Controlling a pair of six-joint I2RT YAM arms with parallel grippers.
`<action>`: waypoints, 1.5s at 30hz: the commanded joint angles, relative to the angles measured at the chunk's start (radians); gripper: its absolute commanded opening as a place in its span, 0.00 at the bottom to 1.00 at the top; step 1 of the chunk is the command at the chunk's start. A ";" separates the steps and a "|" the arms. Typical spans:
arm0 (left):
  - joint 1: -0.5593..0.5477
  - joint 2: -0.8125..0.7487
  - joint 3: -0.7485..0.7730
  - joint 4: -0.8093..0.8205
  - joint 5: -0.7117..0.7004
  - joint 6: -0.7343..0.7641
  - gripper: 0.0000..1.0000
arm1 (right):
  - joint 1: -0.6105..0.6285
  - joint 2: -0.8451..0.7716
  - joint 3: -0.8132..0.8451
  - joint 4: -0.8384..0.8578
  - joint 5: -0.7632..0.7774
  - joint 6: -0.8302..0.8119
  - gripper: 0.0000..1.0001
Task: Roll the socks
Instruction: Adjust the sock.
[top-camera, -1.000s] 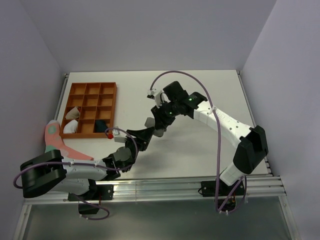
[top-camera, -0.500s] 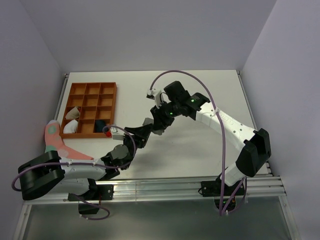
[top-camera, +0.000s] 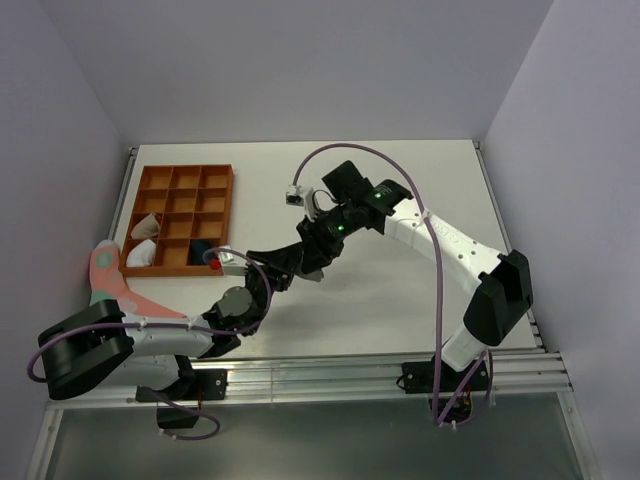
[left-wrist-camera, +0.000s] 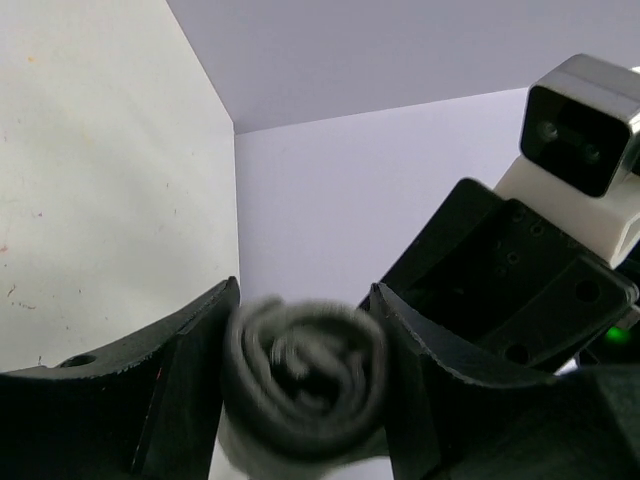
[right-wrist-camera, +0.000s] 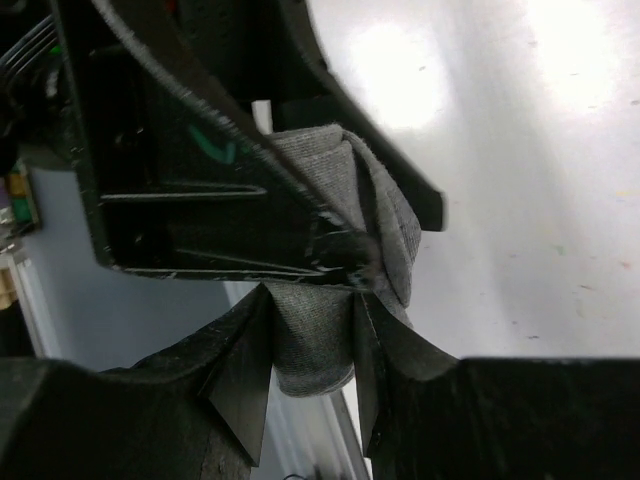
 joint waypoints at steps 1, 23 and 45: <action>0.011 0.004 0.022 0.080 0.001 0.037 0.60 | 0.020 0.009 0.051 -0.048 -0.104 -0.009 0.11; 0.011 -0.074 0.046 -0.056 0.057 0.126 0.00 | 0.019 0.016 0.058 0.006 0.030 0.021 0.27; 0.150 -0.312 -0.046 -0.009 0.343 0.194 0.00 | -0.127 0.016 0.278 -0.267 -0.343 -0.187 1.00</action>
